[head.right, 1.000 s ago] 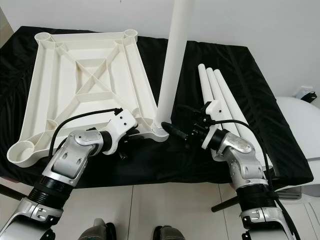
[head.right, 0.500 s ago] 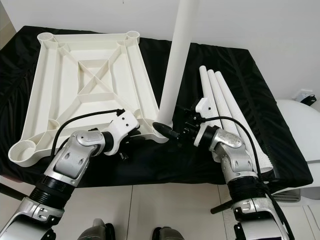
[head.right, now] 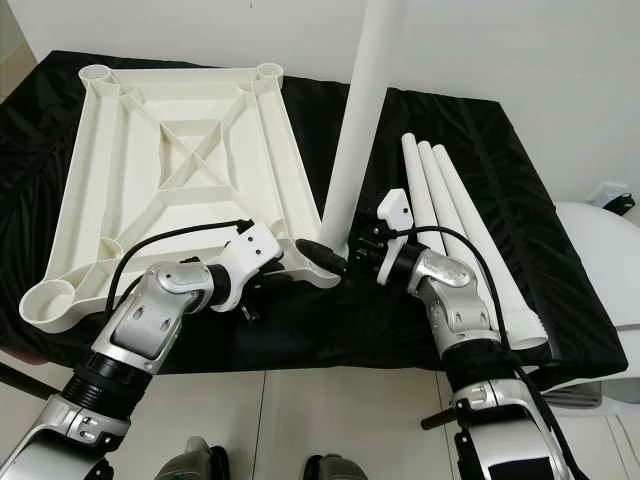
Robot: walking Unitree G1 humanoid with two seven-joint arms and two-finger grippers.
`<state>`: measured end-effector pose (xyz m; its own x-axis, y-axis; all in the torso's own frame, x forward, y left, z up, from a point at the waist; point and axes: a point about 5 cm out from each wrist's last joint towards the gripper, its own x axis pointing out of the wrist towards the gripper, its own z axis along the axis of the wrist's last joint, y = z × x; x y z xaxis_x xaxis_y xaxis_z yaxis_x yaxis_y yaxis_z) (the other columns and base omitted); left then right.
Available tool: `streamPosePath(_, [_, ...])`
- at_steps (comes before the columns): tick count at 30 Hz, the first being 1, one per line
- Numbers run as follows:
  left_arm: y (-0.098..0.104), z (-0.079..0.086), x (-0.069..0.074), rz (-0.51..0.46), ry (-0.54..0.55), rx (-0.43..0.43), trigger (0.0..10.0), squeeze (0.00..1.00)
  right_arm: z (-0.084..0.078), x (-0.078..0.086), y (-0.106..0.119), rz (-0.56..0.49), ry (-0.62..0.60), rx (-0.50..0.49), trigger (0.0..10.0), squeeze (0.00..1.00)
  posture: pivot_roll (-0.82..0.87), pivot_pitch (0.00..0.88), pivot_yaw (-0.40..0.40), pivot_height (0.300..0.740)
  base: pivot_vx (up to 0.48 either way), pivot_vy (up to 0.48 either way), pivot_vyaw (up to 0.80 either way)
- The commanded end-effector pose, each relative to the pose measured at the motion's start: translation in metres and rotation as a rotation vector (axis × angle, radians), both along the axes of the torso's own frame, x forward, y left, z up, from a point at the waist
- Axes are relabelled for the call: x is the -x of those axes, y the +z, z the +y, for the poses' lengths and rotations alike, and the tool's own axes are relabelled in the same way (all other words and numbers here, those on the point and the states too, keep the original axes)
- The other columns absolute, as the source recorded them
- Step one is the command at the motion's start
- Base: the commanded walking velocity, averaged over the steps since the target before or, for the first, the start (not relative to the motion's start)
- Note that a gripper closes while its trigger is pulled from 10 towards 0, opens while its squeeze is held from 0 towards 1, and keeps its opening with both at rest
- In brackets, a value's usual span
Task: Building children table
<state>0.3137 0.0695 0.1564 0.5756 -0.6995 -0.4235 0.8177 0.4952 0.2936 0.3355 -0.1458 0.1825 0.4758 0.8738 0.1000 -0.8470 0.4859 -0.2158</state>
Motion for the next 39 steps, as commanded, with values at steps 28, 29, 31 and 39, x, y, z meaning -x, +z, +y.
streamPosePath(28, [-0.0092,0.0042,0.0017,0.000,0.078,-0.026,10.0,0.00,0.0035,-0.0034,-0.0083,-0.003,0.013,0.015,10.0,0.00,0.01,0.121,-0.089,0.740,0.000,0.000,0.00])
streamPosePath(29, [-0.0089,0.0045,0.0013,0.000,0.079,-0.026,10.0,0.00,0.0036,-0.0035,-0.0077,-0.009,0.015,0.015,10.0,0.00,0.01,0.121,-0.089,0.740,0.000,0.000,0.00])
streamPosePath(31, [-0.0086,0.0047,0.0009,0.000,0.081,-0.025,10.0,0.00,0.0037,-0.0034,-0.0072,-0.015,0.020,0.015,10.0,0.00,0.01,0.121,-0.089,0.740,0.000,0.000,0.00])
streamPosePath(39, [-0.0076,0.0054,-0.0001,0.000,0.088,-0.023,10.0,0.00,0.0058,-0.0006,-0.0061,-0.014,0.050,0.007,0.0,0.00,0.01,0.123,-0.091,0.740,0.000,0.000,0.00])
